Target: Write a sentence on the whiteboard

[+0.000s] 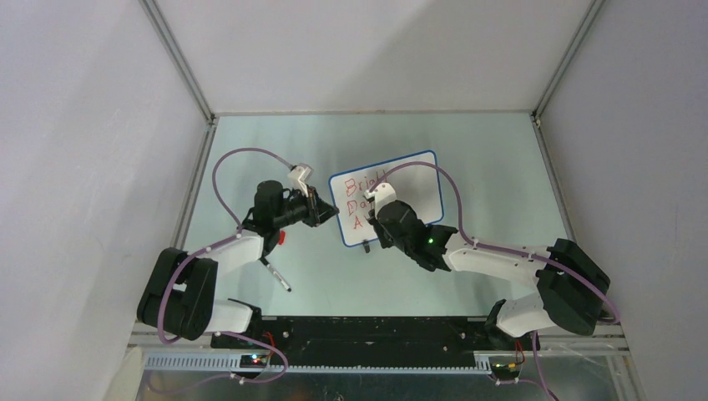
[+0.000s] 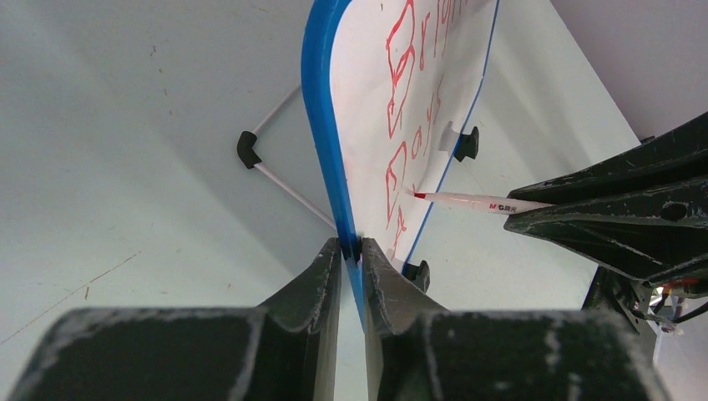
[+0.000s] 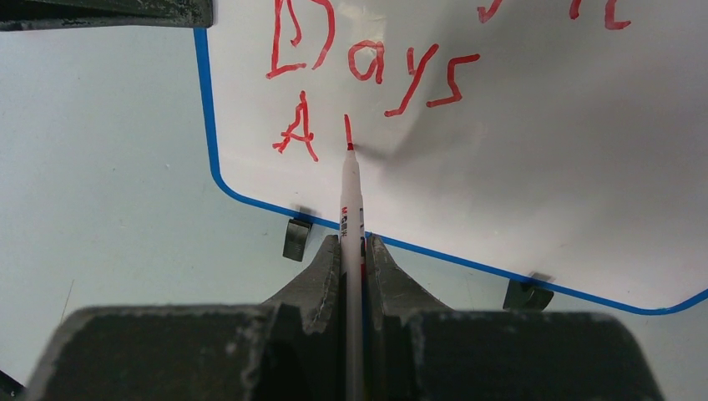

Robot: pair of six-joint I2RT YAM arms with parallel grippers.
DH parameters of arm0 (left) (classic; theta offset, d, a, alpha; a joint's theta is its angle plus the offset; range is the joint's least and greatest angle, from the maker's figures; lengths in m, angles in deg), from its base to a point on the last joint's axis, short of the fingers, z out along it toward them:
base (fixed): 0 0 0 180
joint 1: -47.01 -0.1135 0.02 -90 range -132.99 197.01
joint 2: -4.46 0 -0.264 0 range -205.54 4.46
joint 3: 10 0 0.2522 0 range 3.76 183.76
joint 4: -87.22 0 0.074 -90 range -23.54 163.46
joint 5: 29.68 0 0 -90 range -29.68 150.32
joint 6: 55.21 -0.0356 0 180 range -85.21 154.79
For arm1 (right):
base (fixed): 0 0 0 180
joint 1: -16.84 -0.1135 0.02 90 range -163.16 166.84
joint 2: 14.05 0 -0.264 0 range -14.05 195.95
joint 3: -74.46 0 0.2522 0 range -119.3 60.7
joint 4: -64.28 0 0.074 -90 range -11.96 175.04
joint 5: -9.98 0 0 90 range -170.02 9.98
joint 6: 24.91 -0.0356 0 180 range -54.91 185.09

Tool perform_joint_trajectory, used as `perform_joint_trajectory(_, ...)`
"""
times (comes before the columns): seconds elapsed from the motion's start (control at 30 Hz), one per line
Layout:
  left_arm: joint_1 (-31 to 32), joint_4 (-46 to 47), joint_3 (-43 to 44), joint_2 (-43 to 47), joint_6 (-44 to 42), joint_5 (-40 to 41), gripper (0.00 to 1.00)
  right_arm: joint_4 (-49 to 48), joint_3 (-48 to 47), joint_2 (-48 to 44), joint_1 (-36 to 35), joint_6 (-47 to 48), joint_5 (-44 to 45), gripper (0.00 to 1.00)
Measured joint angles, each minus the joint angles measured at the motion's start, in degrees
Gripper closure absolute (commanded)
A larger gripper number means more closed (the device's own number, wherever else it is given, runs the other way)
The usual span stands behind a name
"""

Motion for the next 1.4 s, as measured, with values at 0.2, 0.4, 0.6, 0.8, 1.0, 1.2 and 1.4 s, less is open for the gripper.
perform_joint_trajectory(0.2, 0.0, 0.0, 0.0, 0.0, 0.0, 0.0, 0.82, 0.6, 0.0, 0.0, -0.1, 0.0, 0.0, 1.0)
perform_joint_trajectory(0.4, 0.0, 0.0, 0.0, 0.0, 0.0, 0.0, 0.82, 1.7, 0.0, 0.4, -0.7, 0.0, 0.0, 1.0)
perform_joint_trajectory(0.6, 0.0, 0.0, 0.0, 0.0, 0.0, 0.0, 0.82, 2.5, 0.0, 0.6, -0.9, 0.0, 0.0, 1.0)
perform_joint_trajectory(0.8, 0.0, 0.0, 0.0, 0.0, 0.0, 0.0, 0.82, 2.5, 0.0, 0.6, -0.9, 0.0, 0.0, 1.0)
perform_joint_trajectory(1.0, 0.0, 0.0, 0.0, 0.0, 0.0, 0.0, 0.82, 2.7, -0.6, 0.8, -0.8, 0.1, -0.2, 1.0)
perform_joint_trajectory(1.2, 0.0, 0.0, 0.0, 0.0, 0.0, 0.0, 0.82, 2.7, -1.5, 1.1, -0.5, 0.1, -0.5, 1.0)
perform_joint_trajectory(1.4, 0.0, 0.0, 0.0, 0.0, 0.0, 0.0, 0.82, 2.7, -1.6, 1.1, -0.3, 0.2, -0.8, 1.0)
